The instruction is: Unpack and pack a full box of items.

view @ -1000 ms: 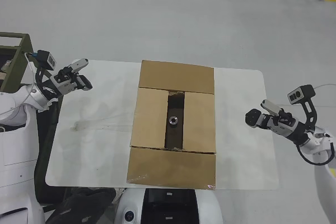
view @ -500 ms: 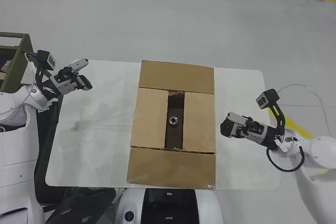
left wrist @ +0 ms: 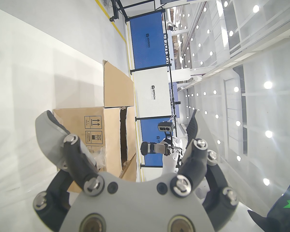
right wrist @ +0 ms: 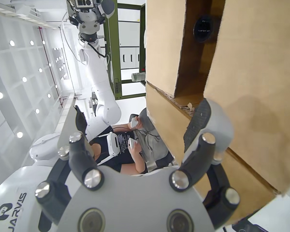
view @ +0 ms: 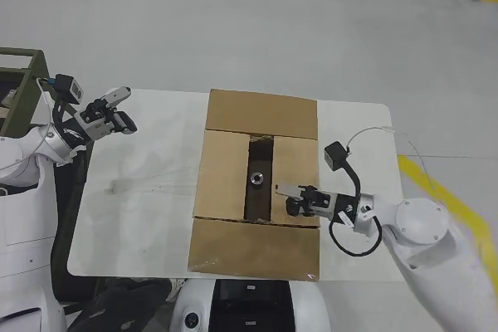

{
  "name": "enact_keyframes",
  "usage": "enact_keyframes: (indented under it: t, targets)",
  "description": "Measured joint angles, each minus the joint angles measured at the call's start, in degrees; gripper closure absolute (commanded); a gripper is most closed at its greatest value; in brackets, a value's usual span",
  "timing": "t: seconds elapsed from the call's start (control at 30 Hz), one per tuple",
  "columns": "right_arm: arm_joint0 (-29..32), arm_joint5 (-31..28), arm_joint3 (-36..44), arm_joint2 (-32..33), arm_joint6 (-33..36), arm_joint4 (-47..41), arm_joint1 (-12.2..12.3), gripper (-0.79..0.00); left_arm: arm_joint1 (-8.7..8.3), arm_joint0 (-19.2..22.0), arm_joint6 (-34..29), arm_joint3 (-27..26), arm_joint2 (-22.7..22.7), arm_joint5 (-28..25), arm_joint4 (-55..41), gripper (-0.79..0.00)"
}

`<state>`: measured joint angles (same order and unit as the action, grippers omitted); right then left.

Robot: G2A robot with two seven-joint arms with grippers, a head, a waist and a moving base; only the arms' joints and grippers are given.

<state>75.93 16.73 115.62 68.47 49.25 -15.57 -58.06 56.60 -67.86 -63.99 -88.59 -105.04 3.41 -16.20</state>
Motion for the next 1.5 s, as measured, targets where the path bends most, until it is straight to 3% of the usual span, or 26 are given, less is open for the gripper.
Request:
enact_keyframes:
  t: [0.23,0.8,1.17,1.5]
  targets:
    - [-3.82,0.87,-3.94,-5.59,-4.64,-5.29,-1.58,-0.785,0.00,0.00,0.00,0.00,0.00,0.00,0.00,-0.785]
    - [-3.79,0.71,-3.92,-5.78,-4.76,-5.20,-1.60,-0.785,0.00,0.00,0.00,0.00,0.00,0.00,0.00,-0.785]
    - [-9.64,-1.86,-9.76,-15.93,-8.46,0.35,-3.90,-0.785,0.00,0.00,0.00,0.00,0.00,0.00,0.00,-0.785]
    - [-12.88,-4.42,-14.55,-19.98,-8.44,-0.99,-5.64,-0.785,0.00,0.00,0.00,0.00,0.00,0.00,0.00,-0.785]
